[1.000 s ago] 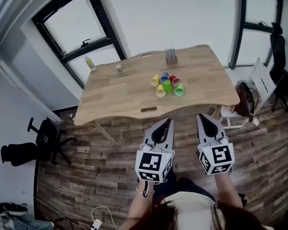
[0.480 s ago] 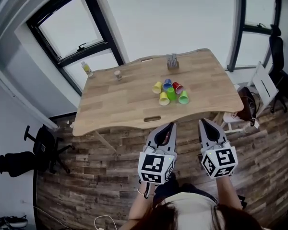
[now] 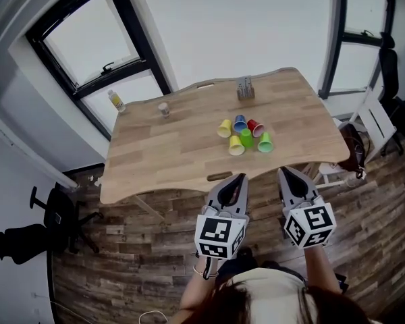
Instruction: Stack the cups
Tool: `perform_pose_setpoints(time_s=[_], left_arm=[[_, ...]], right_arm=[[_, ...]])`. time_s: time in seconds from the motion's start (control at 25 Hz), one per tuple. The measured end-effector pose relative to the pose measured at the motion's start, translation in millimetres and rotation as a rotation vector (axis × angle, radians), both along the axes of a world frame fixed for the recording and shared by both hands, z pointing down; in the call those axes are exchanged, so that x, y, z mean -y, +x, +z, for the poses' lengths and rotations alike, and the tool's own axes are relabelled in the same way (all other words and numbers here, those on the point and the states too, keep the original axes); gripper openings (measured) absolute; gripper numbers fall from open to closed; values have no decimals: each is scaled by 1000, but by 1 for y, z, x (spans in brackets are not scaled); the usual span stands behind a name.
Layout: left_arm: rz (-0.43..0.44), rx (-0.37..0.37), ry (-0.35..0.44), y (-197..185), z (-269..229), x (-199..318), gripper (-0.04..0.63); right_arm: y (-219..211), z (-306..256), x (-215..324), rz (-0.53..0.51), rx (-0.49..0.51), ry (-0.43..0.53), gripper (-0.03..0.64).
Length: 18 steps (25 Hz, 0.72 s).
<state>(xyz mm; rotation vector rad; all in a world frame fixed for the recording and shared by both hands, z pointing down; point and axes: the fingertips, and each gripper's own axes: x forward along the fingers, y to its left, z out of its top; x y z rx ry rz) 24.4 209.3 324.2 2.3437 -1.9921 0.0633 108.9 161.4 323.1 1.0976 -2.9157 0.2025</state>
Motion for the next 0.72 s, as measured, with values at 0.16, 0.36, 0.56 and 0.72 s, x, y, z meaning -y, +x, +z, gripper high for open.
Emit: perform_pose_setpoints(time_s=[0.16, 0.36, 0.56, 0.72], left_arm=[[21, -12, -8, -19, 7, 9, 18], [41, -16, -15, -34, 12, 20, 18], [52, -32, -27, -48, 18, 30, 18], [58, -35, -33, -56, 21, 42, 18]], right_arm=[[-16, 5, 10, 25, 1, -14, 28], [-25, 14, 20, 49, 23, -50, 28], [-37, 21, 30, 52, 35, -86, 28], [-43, 28, 42, 57, 18, -111, 28]])
